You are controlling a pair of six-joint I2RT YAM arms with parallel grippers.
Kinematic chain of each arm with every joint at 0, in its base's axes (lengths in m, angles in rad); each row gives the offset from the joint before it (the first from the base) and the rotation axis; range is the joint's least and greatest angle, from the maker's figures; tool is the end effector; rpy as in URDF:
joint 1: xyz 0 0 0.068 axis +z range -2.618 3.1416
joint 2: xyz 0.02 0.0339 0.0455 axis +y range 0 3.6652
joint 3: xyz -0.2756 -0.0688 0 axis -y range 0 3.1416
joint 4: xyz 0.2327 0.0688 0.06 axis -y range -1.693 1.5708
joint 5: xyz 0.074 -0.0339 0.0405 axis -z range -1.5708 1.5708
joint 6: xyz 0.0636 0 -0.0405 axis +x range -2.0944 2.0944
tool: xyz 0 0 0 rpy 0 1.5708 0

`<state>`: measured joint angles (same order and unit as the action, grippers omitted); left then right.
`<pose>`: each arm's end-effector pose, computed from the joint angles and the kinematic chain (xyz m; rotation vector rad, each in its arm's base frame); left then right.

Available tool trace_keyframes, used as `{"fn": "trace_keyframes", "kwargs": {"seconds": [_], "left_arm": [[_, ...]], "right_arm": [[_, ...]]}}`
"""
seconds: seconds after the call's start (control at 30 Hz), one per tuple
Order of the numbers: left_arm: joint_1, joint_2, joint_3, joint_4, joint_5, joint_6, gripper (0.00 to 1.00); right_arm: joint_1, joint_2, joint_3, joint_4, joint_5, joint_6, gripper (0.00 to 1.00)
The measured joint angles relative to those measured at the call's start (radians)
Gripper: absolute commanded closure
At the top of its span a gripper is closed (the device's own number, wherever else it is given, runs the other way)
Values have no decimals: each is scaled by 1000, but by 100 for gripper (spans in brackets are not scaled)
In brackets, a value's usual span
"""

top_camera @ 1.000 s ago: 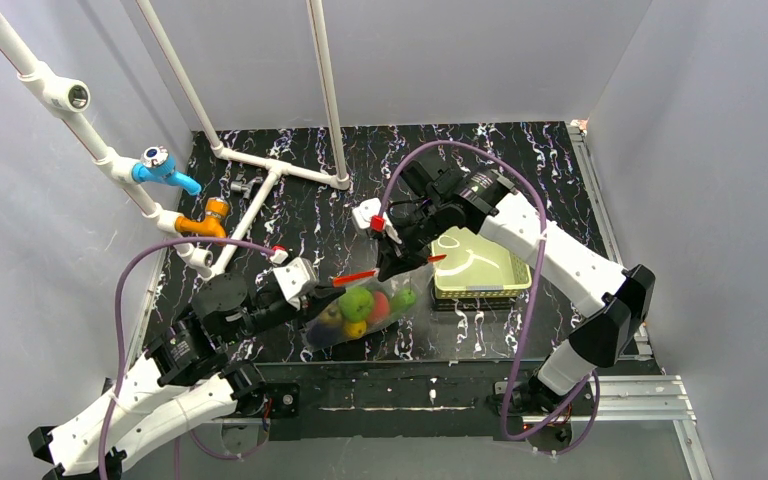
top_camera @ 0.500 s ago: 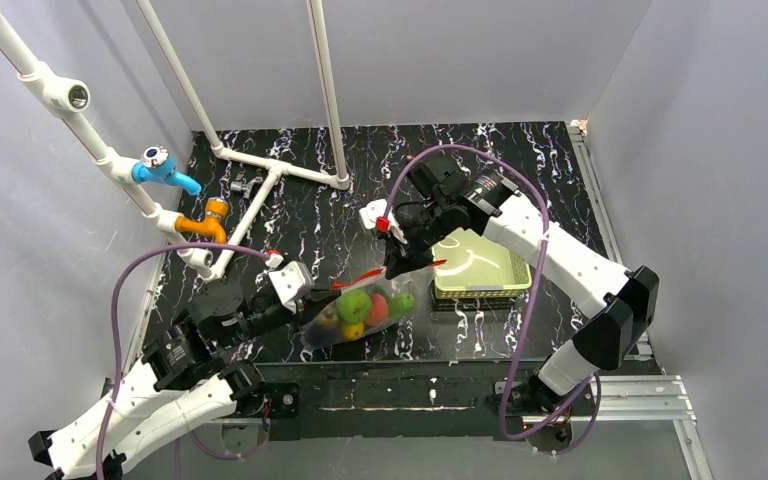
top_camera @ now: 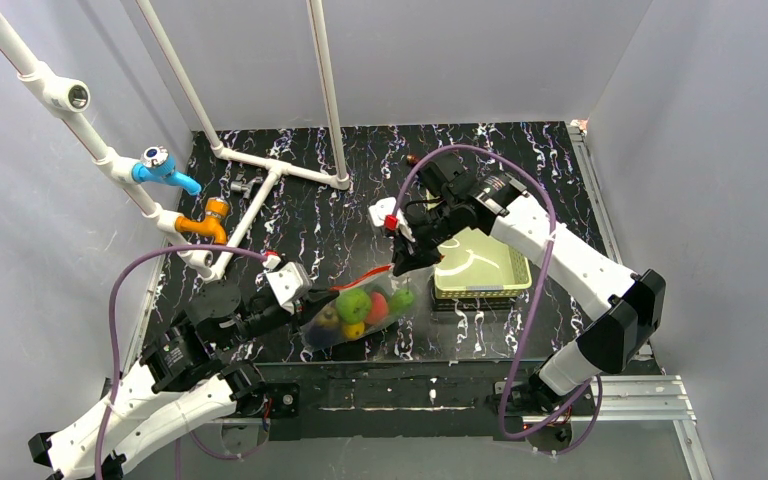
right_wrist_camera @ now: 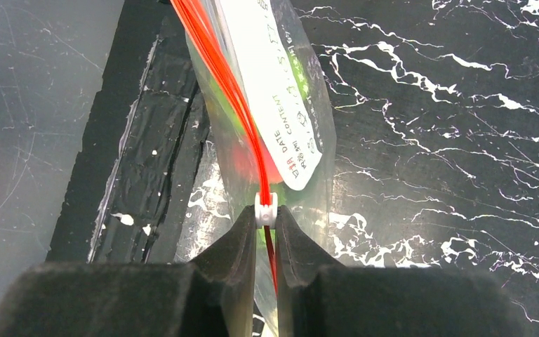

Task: Open the zip-top bag and remove the fake food
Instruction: Unzip the zipper food storage bag at the center of the board.

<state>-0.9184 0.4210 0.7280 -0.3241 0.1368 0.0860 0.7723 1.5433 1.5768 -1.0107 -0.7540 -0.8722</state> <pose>0.0594 -0.0920 0.3513 0.8840 1.3809 -0.7527 0.1919 0.2477 0.3570 -1.9342 1.4045 0.9021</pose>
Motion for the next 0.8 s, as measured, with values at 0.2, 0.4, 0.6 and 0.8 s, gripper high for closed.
{"fn": "trace_keyframes", "kwargs": {"seconds": [0.2,0.4,0.6,0.8], "left_arm": [[0,-6,0,-7,-6,0,100],[0,-12,0,-16,-11,0,100],[0,-13,0,-21,-18,0,100],[0,-17,0,-27,-22,2,100]], "right_arm": [[-17,-2,-5,1,1,-5,99],[-31,-17,-17,9,4,-12,99],[-42,-17,-23,13,5,-18,99],[-50,-17,-23,14,9,-19,99]]}}
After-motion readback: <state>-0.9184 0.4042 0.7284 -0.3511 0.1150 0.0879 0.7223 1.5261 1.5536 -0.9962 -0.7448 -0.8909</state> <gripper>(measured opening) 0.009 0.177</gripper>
